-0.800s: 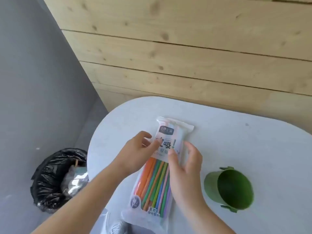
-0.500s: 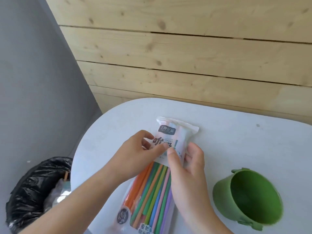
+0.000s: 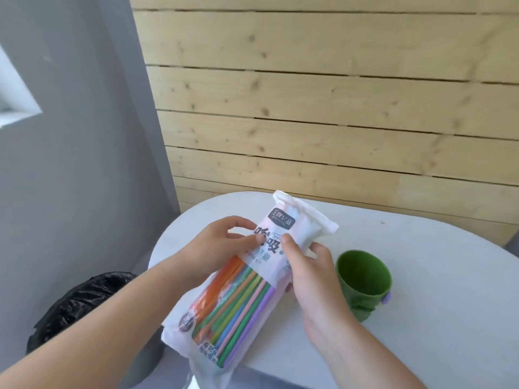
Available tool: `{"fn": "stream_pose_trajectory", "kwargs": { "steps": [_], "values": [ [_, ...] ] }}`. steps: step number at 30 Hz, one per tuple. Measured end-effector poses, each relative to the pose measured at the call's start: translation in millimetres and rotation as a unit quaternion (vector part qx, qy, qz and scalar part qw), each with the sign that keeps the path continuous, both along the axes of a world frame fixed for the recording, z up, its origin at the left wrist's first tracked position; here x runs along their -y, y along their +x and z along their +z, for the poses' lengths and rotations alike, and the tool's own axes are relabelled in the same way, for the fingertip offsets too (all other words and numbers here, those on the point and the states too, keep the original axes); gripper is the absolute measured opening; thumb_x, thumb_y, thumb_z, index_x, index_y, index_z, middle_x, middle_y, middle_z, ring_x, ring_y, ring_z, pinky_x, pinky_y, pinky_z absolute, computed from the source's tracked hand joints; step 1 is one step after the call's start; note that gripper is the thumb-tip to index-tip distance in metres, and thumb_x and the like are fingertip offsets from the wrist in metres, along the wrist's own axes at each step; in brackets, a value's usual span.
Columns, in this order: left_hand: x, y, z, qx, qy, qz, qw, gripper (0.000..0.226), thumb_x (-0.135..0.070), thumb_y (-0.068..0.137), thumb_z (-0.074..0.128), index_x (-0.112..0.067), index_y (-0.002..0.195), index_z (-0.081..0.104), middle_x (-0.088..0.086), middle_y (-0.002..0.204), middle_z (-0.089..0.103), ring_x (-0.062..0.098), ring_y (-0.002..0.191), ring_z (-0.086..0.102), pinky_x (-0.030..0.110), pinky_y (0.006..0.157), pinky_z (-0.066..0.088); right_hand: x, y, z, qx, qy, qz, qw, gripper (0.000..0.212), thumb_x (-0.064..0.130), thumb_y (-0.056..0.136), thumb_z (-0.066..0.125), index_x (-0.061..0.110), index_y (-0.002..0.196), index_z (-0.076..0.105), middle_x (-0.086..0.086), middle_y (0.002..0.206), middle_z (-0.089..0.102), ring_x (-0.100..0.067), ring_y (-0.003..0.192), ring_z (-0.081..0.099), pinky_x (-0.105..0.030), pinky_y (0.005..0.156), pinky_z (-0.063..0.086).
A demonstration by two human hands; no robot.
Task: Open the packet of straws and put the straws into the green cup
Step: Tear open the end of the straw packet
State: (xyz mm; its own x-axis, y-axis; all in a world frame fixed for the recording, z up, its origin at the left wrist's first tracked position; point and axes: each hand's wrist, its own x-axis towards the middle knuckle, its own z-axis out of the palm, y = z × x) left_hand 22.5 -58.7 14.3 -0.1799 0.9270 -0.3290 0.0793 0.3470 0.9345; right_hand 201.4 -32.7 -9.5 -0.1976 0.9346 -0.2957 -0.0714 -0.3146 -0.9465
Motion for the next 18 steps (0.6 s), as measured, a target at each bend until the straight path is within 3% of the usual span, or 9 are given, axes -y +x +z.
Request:
{"fn": "stream_pose_trajectory", "kwargs": {
  "steps": [2,4,7,9,11,13,15,18],
  "values": [
    [6,5,11,0.030,0.027,-0.024,0.999,0.051,-0.031,0.086,0.079,-0.007,0.127,0.061,0.016,0.106,0.082,0.028,0.083,0.077,0.033,0.072,0.062,4,14,17,-0.010,0.024,-0.008,1.000,0.073,0.055,0.072,0.077,0.019,0.128,0.046,0.009,0.090,0.080,-0.018,0.094,0.075,-0.044,0.090,0.056],
    [11,11,22,0.051,0.049,-0.048,0.996,0.052,-0.030,0.081,0.081,-0.008,0.125,0.062,0.019,0.107,0.081,0.031,0.086,0.075,0.037,0.077,0.062,5,32,38,-0.020,0.047,-0.023,0.998,0.074,0.051,0.073,0.080,0.019,0.130,0.045,0.010,0.091,0.080,-0.018,0.098,0.074,-0.047,0.094,0.056],
    [14,20,37,0.057,0.064,-0.097,0.992,0.046,-0.026,0.081,0.082,-0.010,0.120,0.064,0.022,0.108,0.080,0.034,0.087,0.074,0.038,0.079,0.061,0,62,69,-0.013,0.105,-0.041,0.994,0.073,0.054,0.068,0.083,0.016,0.126,0.057,-0.004,0.112,0.075,-0.021,0.100,0.074,-0.045,0.087,0.060],
    [14,29,48,0.040,0.074,-0.123,0.989,0.044,-0.022,0.085,0.080,-0.005,0.122,0.064,0.021,0.108,0.080,0.032,0.084,0.075,0.035,0.076,0.062,-6,82,87,0.010,0.135,-0.027,0.990,0.079,0.055,0.062,0.084,0.013,0.125,0.061,-0.007,0.115,0.073,-0.022,0.098,0.075,-0.043,0.081,0.062],
    [12,39,57,0.017,0.083,-0.130,0.988,0.041,-0.018,0.088,0.080,-0.004,0.124,0.064,0.019,0.105,0.081,0.028,0.079,0.077,0.031,0.071,0.062,-10,100,102,0.054,0.167,0.006,0.984,0.063,0.046,0.069,0.084,0.010,0.117,0.068,-0.009,0.106,0.077,-0.021,0.091,0.077,-0.039,0.073,0.063],
    [11,46,64,-0.016,0.087,-0.142,0.986,0.042,-0.018,0.088,0.082,-0.006,0.124,0.065,0.017,0.103,0.082,0.024,0.077,0.077,0.029,0.070,0.061,-13,115,114,0.106,0.188,0.053,0.975,0.052,0.047,0.069,0.083,0.012,0.106,0.075,-0.007,0.099,0.080,-0.022,0.087,0.077,-0.041,0.077,0.062],
    [8,50,67,-0.052,0.086,-0.169,0.981,0.041,-0.021,0.088,0.083,-0.009,0.123,0.067,0.014,0.103,0.083,0.022,0.080,0.078,0.030,0.074,0.060,-15,123,121,0.154,0.193,0.101,0.964,0.056,0.057,0.061,0.086,0.016,0.098,0.077,-0.004,0.096,0.080,-0.023,0.089,0.076,-0.041,0.084,0.058],
    [4,58,68,-0.093,0.093,-0.192,0.972,0.036,-0.024,0.088,0.084,-0.014,0.120,0.070,0.008,0.097,0.083,0.016,0.077,0.076,0.024,0.071,0.056,-19,129,121,0.188,0.169,0.158,0.954,0.057,0.054,0.060,0.089,0.014,0.098,0.076,-0.008,0.100,0.080,-0.026,0.093,0.076,-0.043,0.086,0.055]
  ]
}}
